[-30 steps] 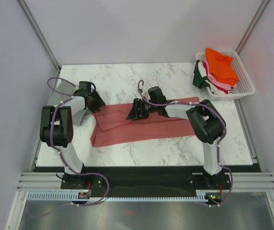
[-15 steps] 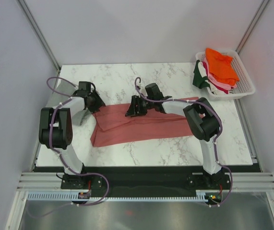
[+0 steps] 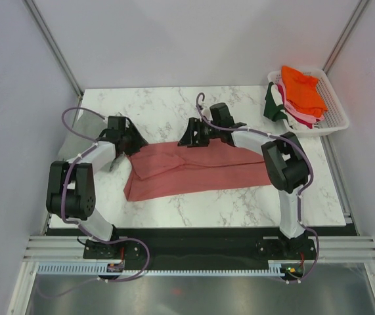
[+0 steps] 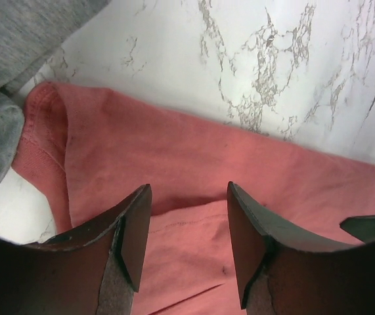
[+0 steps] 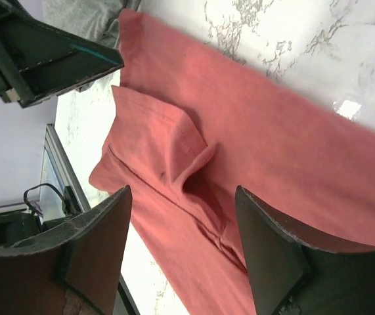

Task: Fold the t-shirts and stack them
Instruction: Fold the tshirt

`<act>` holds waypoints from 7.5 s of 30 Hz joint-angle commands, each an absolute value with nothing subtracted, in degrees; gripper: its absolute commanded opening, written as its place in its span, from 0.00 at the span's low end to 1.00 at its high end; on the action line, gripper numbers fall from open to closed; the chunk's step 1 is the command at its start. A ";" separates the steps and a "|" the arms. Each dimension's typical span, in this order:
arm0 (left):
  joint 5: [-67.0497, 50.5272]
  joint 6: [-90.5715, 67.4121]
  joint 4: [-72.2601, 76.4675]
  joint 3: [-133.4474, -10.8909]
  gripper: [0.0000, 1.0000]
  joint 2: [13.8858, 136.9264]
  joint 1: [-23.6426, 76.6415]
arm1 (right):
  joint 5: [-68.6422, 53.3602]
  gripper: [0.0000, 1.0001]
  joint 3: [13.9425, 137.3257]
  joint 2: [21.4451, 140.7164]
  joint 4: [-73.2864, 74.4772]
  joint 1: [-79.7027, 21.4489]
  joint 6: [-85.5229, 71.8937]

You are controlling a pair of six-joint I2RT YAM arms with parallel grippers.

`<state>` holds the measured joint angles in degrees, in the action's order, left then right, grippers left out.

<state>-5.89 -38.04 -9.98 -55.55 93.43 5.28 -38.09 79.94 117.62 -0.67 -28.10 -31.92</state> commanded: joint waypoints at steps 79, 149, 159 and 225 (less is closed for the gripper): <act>-5.01 -36.21 -6.94 -57.13 0.55 100.81 5.01 | -47.11 0.80 88.58 127.61 -8.35 -35.59 -40.95; 2.29 -46.05 -13.00 -38.42 0.79 64.80 12.57 | 17.12 0.71 44.65 69.79 21.88 -26.03 -33.83; -3.86 -50.18 -15.64 -30.15 0.74 59.24 12.92 | 22.59 0.63 46.32 77.08 21.97 -14.94 -37.88; -13.16 -45.27 -18.72 -83.98 0.65 121.71 15.91 | 9.24 0.62 38.49 80.59 25.33 -53.91 -58.70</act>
<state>-7.38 -48.56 -16.08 -77.01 115.11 15.59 17.78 37.26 77.80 25.43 -44.51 -51.72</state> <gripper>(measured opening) 0.658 0.614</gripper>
